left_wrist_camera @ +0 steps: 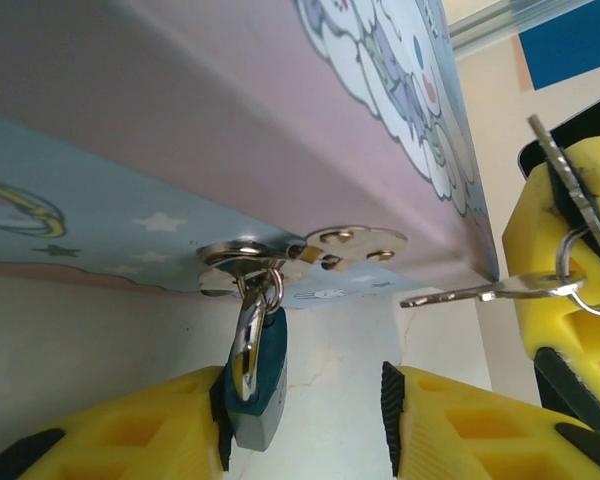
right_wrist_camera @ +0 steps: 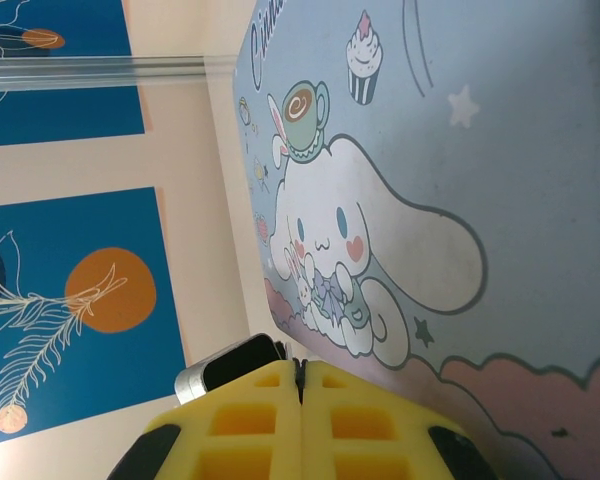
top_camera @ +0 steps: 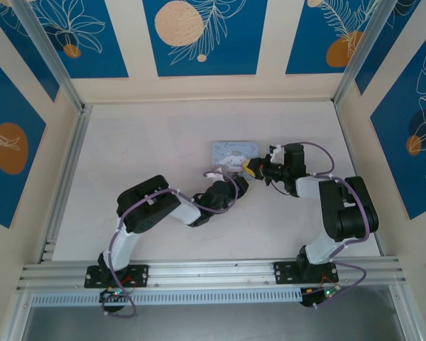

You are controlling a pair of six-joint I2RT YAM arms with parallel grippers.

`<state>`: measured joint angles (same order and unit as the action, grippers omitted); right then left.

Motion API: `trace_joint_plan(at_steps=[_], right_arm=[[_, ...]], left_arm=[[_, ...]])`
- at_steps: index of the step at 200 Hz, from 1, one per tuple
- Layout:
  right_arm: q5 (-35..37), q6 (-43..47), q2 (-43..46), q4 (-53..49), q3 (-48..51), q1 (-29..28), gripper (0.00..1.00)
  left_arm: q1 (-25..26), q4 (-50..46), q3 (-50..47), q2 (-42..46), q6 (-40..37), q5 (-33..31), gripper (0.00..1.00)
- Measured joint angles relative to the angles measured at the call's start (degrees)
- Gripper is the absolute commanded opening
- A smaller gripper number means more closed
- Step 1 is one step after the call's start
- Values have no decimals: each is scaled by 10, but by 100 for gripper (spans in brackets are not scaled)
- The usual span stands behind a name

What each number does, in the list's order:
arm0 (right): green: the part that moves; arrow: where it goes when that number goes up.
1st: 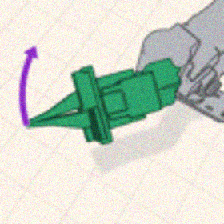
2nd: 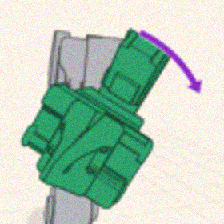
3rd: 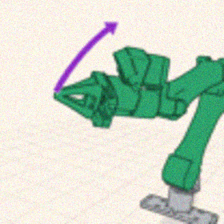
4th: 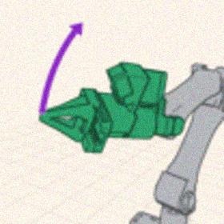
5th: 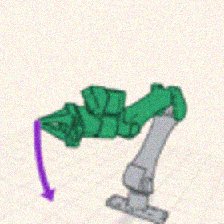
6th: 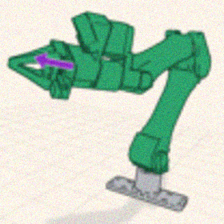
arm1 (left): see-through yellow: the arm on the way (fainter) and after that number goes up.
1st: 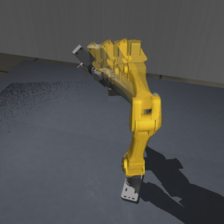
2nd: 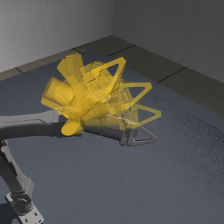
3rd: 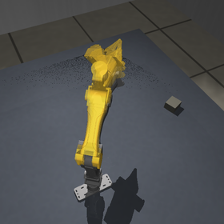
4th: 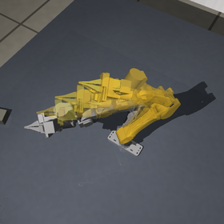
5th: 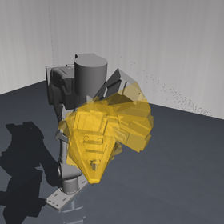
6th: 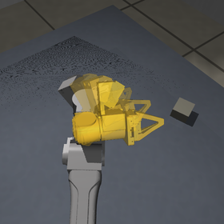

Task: Unlock the padlock with the key

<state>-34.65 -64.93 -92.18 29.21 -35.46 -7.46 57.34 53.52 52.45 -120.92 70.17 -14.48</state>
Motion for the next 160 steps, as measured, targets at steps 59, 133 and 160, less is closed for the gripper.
trace_joint_plan(at_steps=[59, 133, 160], right_arm=[[-2, 0, 0, 0, 0, 2, 0], [-4, 0, 0, 0, 0, 9, 0], [-10, 0, 0, 0, 0, 11, 0]], left_arm=[[-8, -9, 2, 0, -2, 4, 37], [-18, -14, 7, -8, -24, 18, 17], [-27, -11, 9, -11, -34, 24, 6]])
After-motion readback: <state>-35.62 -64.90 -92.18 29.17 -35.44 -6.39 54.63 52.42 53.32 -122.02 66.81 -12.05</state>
